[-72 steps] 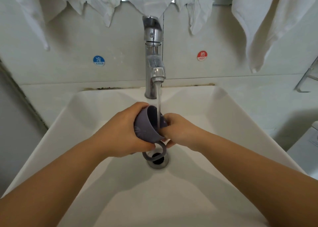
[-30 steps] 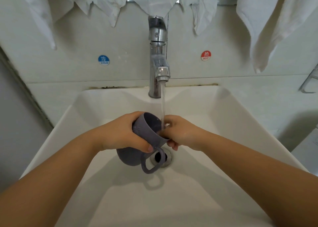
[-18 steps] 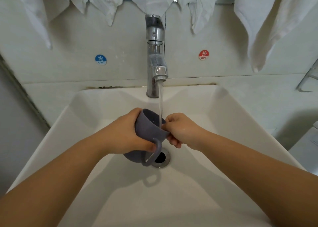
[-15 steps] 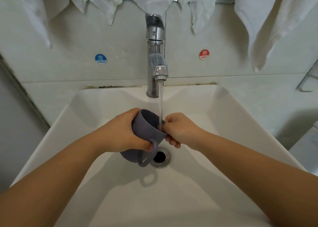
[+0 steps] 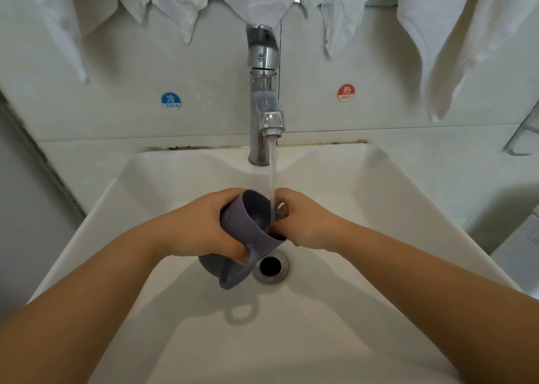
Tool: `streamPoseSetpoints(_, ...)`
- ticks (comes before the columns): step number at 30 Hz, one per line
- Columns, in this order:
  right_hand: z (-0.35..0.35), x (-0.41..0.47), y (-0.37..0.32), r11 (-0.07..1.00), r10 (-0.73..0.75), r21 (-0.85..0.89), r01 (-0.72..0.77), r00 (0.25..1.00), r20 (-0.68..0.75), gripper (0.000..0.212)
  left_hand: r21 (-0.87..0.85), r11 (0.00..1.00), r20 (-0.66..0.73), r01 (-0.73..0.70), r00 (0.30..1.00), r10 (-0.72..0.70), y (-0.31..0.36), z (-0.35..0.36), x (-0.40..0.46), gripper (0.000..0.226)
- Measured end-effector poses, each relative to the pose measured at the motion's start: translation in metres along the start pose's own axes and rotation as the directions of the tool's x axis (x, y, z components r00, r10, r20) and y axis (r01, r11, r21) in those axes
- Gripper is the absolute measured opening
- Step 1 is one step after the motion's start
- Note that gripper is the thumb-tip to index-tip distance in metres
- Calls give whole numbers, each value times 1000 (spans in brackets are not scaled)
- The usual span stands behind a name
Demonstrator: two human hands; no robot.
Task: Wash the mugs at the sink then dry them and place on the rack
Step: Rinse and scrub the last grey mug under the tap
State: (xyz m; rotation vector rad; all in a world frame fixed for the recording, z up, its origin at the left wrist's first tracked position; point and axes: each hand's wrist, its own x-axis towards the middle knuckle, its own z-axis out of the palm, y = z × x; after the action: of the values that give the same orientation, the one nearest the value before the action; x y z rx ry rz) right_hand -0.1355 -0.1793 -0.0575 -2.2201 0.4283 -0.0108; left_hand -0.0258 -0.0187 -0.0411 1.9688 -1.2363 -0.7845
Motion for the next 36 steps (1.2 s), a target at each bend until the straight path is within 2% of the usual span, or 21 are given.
streamPoseSetpoints(2, 2, 1, -1, 997, -42, -64, 37, 996, -84, 29, -5, 1000, 35, -7, 999, 7, 0, 1, 0, 71)
streamPoseSetpoints(5, 1, 1, -2, 997, -69, -47, 64, 990, -125, 34, -38, 999, 60, -15, 998, 17, 0, 0, 1, 70)
streamPoseSetpoints(8, -2, -1, -2, 998, -49, 46, 51, 997, -53, 27, -51, 999, 76, -11, 997, 15, 0, -4, -1, 71)
streamPoseSetpoints(11, -3, -4, -4, 973, -20, 231, 10, 999, 43, 6, -50, 999, 57, -4, 998, 7, 0, -11, -4, 72)
streamPoseSetpoints(14, -4, -4, -5, 951, 11, 306, -44, 994, 107, 14, -47, 999, 63, -2, 998, 5, 1, -14, -6, 72)
streamPoseSetpoints(16, -3, -4, -6, 972, -7, 235, -3, 999, 41, 12, -60, 998, 73, 0, 997, 5, 2, -13, -6, 71)
streamPoseSetpoints(18, -2, -4, -8, 985, -35, 167, 45, 998, -59, 27, -76, 997, 76, 1, 997, 5, 2, -11, -6, 72)
streamPoseSetpoints(21, -4, -6, -9, 979, -67, 186, 87, 991, -113, 36, -91, 996, 64, 8, 998, -2, 1, -12, -6, 80)
streamPoseSetpoints(24, -6, -7, -8, 943, -57, 327, 60, 998, -17, 22, -102, 995, 45, 8, 999, -3, -1, -17, -8, 81)
streamPoseSetpoints(27, -6, -7, -3, 845, -17, 529, -78, 985, 173, 13, -83, 996, 28, 11, 1000, -9, -3, -18, -9, 77)
streamPoseSetpoints(28, -7, -6, -2, 825, -7, 556, -104, 981, 194, 11, -82, 997, 25, 10, 1000, -8, -3, -17, -9, 77)
streamPoseSetpoints(29, -8, -7, -1, 819, 0, 564, -107, 983, 186, 8, -82, 997, 21, 8, 1000, -7, -3, -15, -8, 76)
streamPoseSetpoints(34, -6, -3, 0, 876, 4, 482, 17, 999, -41, 34, -108, 994, 39, 3, 999, 2, -2, -11, -6, 79)
streamPoseSetpoints(36, -6, -3, 1, 844, -15, 536, 20, 1000, -14, 31, -122, 993, 27, -7, 1000, 10, -2, -14, -7, 78)
